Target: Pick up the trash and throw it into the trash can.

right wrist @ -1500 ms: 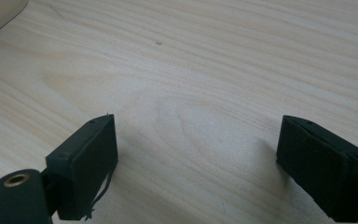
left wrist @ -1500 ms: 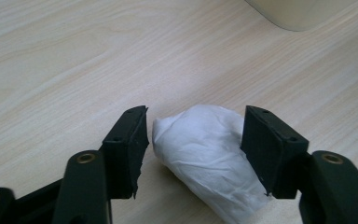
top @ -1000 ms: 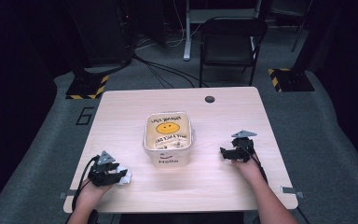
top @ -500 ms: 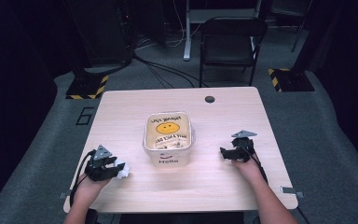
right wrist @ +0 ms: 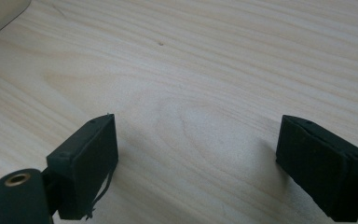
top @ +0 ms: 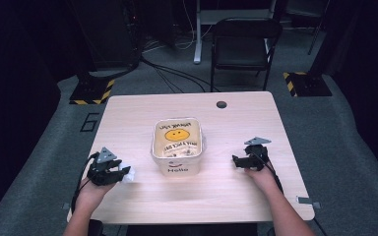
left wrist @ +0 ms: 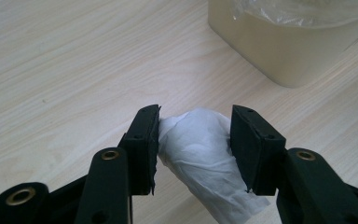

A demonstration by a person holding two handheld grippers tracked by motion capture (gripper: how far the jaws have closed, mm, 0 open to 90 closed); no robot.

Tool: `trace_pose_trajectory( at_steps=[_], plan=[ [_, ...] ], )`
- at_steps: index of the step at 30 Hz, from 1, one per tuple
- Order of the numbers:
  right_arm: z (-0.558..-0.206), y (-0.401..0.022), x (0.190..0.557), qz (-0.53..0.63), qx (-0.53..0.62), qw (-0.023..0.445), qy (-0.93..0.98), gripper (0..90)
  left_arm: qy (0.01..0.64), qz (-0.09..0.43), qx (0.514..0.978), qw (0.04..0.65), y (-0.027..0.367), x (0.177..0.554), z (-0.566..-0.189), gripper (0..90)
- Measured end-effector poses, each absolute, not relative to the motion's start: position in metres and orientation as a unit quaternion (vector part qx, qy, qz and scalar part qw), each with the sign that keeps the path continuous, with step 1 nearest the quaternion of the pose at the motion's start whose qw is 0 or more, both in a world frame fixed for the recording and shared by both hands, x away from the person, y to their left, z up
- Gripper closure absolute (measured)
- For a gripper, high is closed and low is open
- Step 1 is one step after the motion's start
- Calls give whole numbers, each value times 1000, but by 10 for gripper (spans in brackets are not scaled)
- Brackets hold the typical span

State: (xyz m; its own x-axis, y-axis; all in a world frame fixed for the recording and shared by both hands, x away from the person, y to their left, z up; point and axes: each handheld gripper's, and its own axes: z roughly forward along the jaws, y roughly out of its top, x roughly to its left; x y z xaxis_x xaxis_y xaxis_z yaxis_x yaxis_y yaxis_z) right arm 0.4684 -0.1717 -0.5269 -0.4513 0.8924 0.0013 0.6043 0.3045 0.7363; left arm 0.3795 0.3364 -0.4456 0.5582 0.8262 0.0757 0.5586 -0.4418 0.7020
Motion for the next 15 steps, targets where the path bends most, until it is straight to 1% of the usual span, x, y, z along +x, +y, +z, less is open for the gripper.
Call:
trace_pose_trajectory(
  at_steps=[15],
  plan=[
    [-527,-171,469,344,480,210,779,117,409,206,825,330,332,388,-417,535]
  ],
)
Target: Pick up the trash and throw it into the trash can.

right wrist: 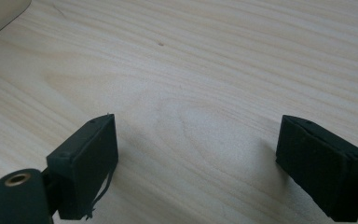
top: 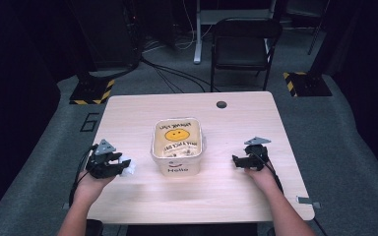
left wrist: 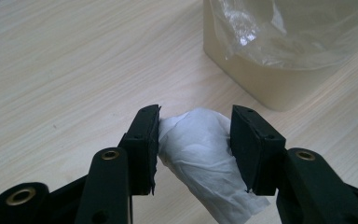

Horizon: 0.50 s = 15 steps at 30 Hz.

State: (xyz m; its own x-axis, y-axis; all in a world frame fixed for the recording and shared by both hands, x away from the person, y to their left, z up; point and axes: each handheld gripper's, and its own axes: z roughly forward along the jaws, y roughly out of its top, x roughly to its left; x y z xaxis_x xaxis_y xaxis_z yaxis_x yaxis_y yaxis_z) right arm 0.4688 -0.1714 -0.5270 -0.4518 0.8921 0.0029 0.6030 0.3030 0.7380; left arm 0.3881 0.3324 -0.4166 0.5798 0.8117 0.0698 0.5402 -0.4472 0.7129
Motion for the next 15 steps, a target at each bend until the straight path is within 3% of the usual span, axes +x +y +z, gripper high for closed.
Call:
trace_pose_trajectory(
  at_steps=[15],
  plan=[
    [-527,-171,469,345,479,209,780,117,399,214,822,344,328,394,-384,535]
  ],
)
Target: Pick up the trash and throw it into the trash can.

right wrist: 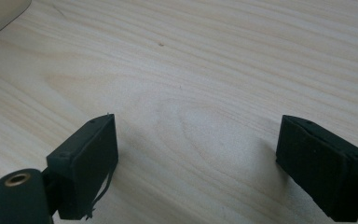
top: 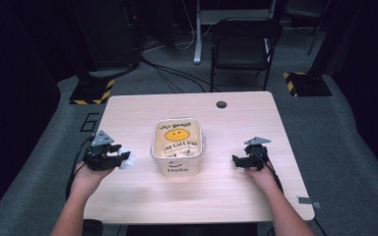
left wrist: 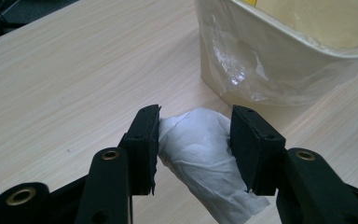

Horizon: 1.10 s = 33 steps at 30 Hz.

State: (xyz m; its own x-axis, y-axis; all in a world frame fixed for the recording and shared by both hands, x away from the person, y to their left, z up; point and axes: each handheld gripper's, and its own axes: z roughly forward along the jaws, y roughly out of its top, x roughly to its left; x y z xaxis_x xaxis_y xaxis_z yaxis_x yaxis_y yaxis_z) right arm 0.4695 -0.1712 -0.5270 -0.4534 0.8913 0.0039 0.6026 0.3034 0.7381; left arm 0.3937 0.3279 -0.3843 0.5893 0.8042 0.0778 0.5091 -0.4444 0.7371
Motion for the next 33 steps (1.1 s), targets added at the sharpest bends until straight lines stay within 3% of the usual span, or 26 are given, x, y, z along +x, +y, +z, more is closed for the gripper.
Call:
trace_pose_trajectory(
  at_steps=[33],
  plan=[
    [-527,-171,470,346,480,206,779,117,357,216,834,362,297,413,-334,536]
  ],
)
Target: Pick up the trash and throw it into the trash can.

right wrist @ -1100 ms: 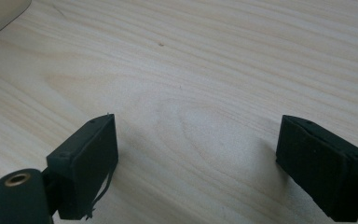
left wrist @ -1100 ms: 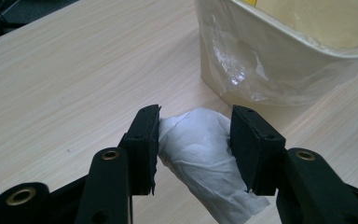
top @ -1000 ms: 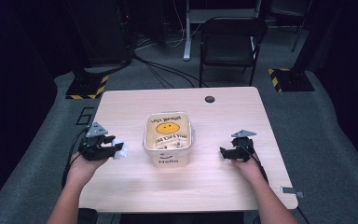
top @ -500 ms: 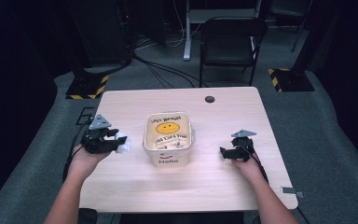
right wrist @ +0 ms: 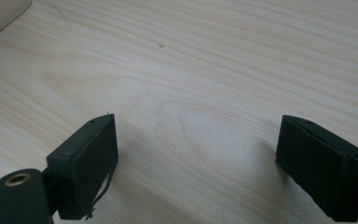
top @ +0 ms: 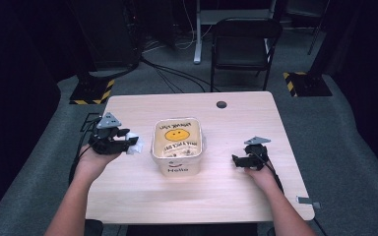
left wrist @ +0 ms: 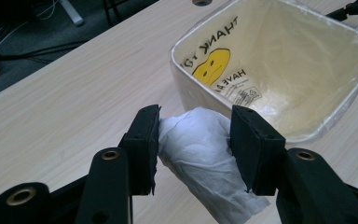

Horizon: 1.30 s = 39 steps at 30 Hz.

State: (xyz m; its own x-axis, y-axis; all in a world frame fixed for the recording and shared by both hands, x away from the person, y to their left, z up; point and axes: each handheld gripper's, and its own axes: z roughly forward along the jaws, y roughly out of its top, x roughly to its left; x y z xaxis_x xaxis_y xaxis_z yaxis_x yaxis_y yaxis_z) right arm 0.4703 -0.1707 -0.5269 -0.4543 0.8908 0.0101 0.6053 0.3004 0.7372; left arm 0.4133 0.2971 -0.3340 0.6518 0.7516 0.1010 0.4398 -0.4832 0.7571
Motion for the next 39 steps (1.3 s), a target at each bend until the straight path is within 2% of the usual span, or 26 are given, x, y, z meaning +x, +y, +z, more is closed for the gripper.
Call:
trace_pose_trajectory(
  at_steps=[39],
  plan=[
    [-527,-171,472,345,476,206,783,117,319,190,846,381,234,447,-331,537]
  ],
)
